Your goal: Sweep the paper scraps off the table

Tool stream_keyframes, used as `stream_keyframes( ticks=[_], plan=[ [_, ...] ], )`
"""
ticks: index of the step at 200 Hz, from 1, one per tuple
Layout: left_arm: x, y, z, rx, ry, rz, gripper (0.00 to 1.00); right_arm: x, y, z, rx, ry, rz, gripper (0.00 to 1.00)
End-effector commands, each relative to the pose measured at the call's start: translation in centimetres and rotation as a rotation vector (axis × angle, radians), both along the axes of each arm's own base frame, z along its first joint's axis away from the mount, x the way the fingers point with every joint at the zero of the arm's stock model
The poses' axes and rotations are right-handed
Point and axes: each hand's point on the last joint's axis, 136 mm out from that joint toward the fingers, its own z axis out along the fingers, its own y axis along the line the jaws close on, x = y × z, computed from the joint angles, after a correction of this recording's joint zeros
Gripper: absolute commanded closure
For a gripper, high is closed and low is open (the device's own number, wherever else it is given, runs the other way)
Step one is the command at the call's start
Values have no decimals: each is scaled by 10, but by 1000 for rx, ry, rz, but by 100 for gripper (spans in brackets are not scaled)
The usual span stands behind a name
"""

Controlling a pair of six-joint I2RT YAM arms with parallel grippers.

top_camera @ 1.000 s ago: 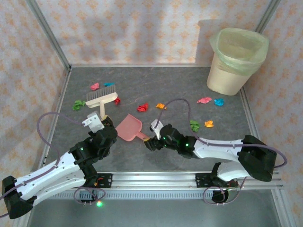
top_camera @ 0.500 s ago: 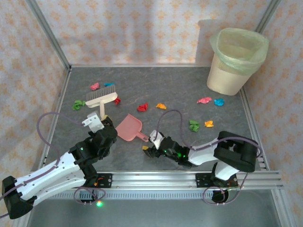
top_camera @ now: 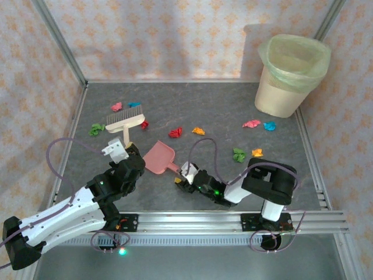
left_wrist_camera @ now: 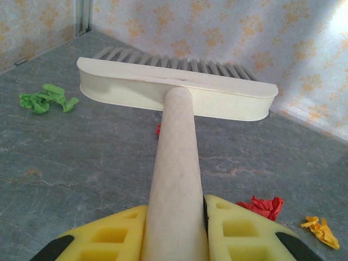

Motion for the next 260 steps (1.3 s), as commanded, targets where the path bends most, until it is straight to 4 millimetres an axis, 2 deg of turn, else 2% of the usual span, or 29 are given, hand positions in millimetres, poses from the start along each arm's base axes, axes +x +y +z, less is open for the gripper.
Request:
stream_keyframes(
  ticks=[1,62,102,173,225,260],
  plan=[
    [2,6,14,-28,-44,39,100,9,11,17,46,-68,-12,37],
    [2,6,13,-26,-42,41,100,17,17,15,27,-76,-14,48],
    [3,5,12,-27,-39,40,100,20,17,12,4,-68,-10,62],
    [3,4,12,-32,-37,35,100,23,24,10,-21,-65,12,77],
    [3,3,13,-39,-35,28,100,16,31,29,-7,0,45,92],
    [1,4,16,-52,-41,23,100,11,28,63,4,117,29,96]
  ],
)
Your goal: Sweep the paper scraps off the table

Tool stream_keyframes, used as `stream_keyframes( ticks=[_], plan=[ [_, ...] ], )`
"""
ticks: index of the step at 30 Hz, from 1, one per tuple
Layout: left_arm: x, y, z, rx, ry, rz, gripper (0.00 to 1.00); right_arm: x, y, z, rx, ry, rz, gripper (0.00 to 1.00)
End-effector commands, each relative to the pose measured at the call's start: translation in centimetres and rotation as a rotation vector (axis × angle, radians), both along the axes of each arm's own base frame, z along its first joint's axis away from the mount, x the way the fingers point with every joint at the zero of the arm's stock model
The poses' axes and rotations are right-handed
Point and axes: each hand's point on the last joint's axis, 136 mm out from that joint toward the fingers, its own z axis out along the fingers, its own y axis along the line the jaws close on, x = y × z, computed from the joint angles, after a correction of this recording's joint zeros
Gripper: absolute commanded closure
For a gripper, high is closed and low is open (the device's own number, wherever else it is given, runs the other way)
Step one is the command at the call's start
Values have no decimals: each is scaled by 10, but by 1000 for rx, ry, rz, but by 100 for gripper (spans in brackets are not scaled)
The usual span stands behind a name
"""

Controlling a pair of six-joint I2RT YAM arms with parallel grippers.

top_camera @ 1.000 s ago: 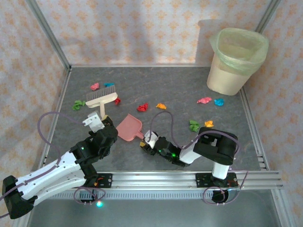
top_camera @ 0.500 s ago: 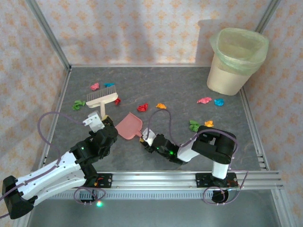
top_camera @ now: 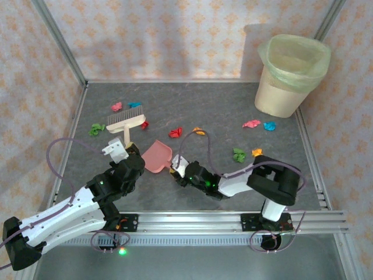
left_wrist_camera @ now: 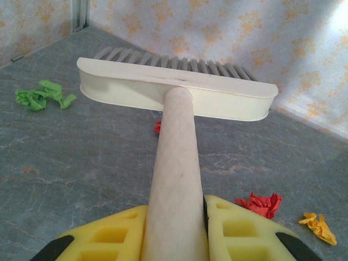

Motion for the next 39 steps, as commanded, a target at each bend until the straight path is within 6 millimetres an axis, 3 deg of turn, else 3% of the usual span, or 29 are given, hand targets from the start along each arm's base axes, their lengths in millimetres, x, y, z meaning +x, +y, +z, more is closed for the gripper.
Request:
stream_keyframes(
  ticks=[1,9,13,20,26,31,39],
  plan=[
    [0,6,18,-45,-50,33,100,-3,-2,29,14,99,-18,96],
    [-6,8,27,-99,-77,6,100,-12,-46,92,22,186,-106,100],
    [-7,5,31,-138,-83,-17,100,-20,-64,108,16,181,-108,100],
    [-5,-6,67,-166,-43,-65,100,-23,-72,108,-9,172,-109,100],
    [13,-31,89,-73,128,-147,100,-20,-73,104,90,185,-153,100],
    [38,-70,80,-6,365,-289,100,-22,-77,83,25,198,-181,100],
    [73,-119,65,60,601,-416,100,-21,-87,78,-68,202,-234,100]
  ],
)
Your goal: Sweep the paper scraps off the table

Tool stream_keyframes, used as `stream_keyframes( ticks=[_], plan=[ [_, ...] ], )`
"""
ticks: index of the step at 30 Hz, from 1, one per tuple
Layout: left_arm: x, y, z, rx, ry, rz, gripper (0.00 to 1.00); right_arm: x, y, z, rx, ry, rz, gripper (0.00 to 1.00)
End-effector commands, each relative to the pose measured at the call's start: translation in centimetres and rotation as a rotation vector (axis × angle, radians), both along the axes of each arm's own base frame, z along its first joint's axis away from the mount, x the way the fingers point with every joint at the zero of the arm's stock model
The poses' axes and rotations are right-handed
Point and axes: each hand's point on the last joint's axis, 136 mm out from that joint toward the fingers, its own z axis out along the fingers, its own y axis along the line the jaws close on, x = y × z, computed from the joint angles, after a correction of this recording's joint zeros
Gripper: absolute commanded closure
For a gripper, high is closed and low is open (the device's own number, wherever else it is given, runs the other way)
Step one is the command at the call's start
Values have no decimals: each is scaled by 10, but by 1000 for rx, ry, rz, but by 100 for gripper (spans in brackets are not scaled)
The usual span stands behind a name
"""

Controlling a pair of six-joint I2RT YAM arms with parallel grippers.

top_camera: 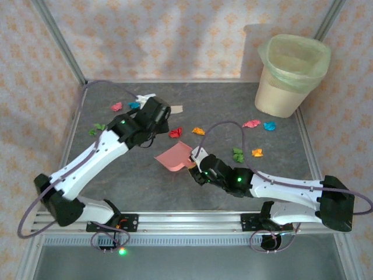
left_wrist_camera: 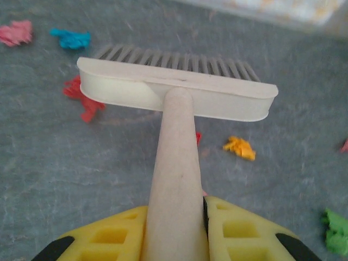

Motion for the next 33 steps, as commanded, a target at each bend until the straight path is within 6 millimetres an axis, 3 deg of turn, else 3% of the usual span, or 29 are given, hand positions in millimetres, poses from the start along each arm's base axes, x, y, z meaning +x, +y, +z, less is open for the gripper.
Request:
stream_keyframes(
  ticks=[1,7,16,29,33],
  plan=[
    [-1,-13,-1,53,119,-99,100,6,-4,12,-28,-19,-53,100],
    [19,-39,-25,65,259,-175,100,8,-3,-8,-126,18,-54,100],
    [30,-31,-62,92,391,-151,100,22,-11,-20,-195,-7,-148,100],
    [-8,-48,-82,-50,528,-245,100,38,-15,-43,-310,28,-224,100],
    [-24,-47,-77,-96,535,-258,100,40,-15,-45,-311,27,-230,100]
  ],
)
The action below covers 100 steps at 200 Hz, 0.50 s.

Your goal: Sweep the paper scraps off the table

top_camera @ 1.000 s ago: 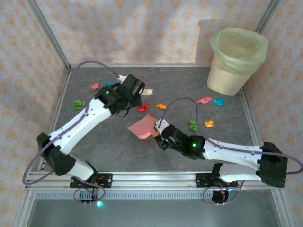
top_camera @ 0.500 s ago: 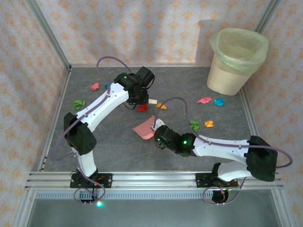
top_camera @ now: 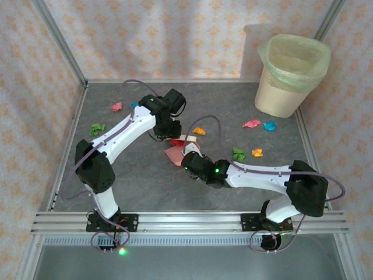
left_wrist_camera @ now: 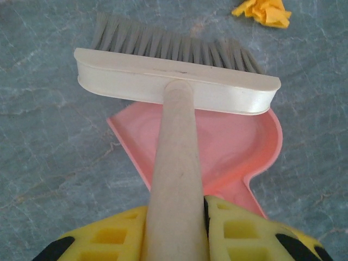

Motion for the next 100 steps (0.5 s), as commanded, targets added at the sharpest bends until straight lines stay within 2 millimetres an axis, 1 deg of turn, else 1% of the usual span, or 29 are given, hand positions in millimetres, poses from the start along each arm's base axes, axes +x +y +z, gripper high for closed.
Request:
stream_keyframes(
  ticks=[1,21,56,74,87,100],
  plan=[
    [-22,-1,21,-87,-1,-13,100,4,-13,-4,-47,-1,-47,100],
    [-35,1,30,-131,-4,-10,100,6,-14,-3,-42,0,-56,100],
    [-55,2,37,-202,0,-4,100,7,-16,-2,-40,-11,-70,100],
    [-64,-3,38,-265,8,-2,100,8,-17,0,-30,-16,-75,100],
    [-67,-2,41,-281,4,6,100,8,-18,0,-24,-16,-76,100],
    [-66,1,48,-287,-24,20,100,8,-19,2,-10,-21,-77,100]
  ],
)
